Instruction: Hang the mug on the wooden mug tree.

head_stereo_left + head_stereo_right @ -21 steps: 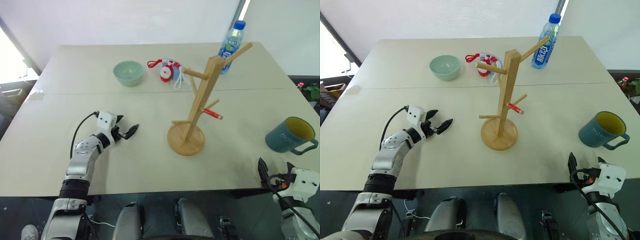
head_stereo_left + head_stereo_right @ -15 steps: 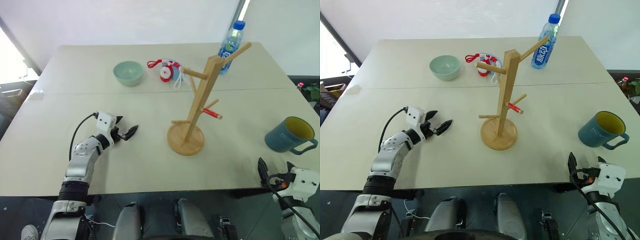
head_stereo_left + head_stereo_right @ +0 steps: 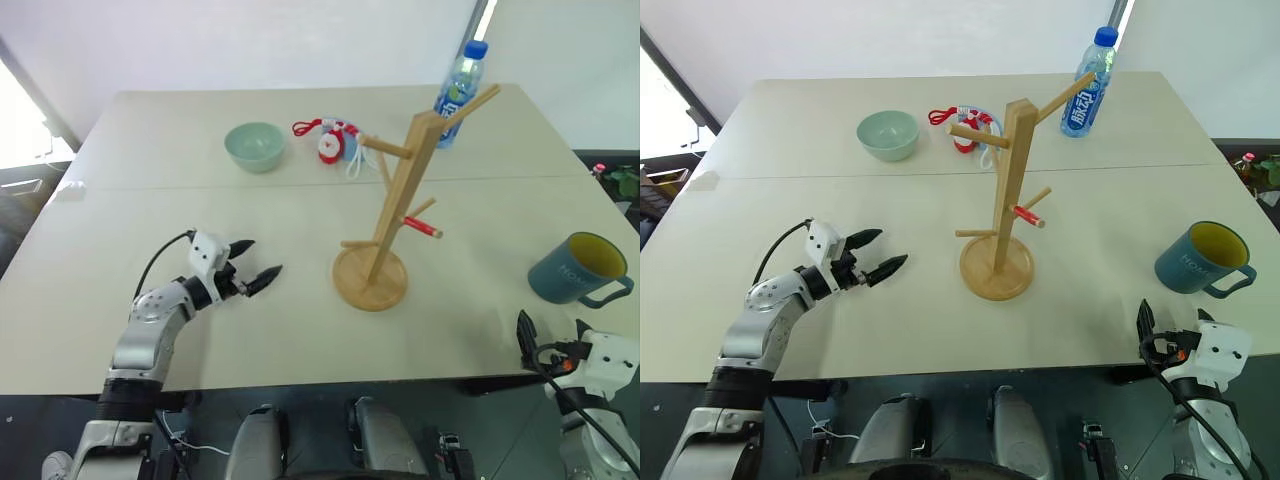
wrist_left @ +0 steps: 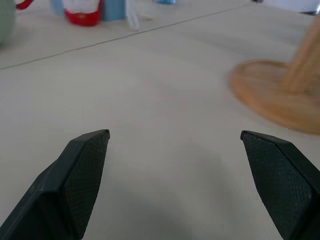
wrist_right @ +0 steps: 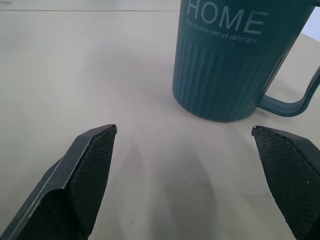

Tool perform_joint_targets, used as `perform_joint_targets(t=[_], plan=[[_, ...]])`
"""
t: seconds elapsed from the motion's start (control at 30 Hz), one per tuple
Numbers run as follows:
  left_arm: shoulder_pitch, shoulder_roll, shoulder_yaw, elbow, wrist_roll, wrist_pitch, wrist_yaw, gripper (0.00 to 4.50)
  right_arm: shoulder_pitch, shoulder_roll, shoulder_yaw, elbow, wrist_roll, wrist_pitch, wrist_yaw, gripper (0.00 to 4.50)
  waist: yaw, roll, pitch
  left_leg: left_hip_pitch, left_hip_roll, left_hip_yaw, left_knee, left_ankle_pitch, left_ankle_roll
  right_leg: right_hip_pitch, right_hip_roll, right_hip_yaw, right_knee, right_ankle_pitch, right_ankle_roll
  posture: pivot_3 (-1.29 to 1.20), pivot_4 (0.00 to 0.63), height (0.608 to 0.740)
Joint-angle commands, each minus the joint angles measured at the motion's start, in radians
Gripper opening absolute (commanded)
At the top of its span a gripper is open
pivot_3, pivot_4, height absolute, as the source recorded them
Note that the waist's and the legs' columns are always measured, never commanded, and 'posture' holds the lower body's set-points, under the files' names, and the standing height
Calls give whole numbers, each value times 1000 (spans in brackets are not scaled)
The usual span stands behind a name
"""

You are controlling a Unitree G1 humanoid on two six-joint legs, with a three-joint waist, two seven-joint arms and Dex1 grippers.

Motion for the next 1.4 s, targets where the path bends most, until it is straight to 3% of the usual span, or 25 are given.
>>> perform_joint_targets(t=[0.03,0.37,0.6,1.17,1.4], plan=[[35,55,-47,-158,-73,36,-129,4500,-11,-11,-62,-16,27,-9,-25,4467,1,2,-1,0,0,0,0,0,0,0,-1,0,0,0,0,0,150,740],[26,136,-148,-359,-169,161,-262,4500,-79,-27,-160,77,-9,-16,-140,4467,0,4,-2,0,0,0,0,0,0,0,1,0,0,0,0,0,150,740],[12,100,-192,-375,-154,146,-243,4500,-159,-87,-201,182,-19,-10,-178,4467,-2,4,-3,1,-1,0,1,0,0,1,3,2,0,0,0,0,150,740],[45,98,-212,-404,-140,116,-226,4500,-351,-206,-189,439,-13,-43,-123,4467,-4,5,-3,2,-2,1,3,0,0,2,5,3,1,0,0,0,150,740],[32,100,-210,-403,-144,124,-224,4500,-424,-232,-202,518,56,-18,-58,4467,-4,5,-3,2,-2,1,3,0,0,3,5,3,1,0,0,0,150,740]])
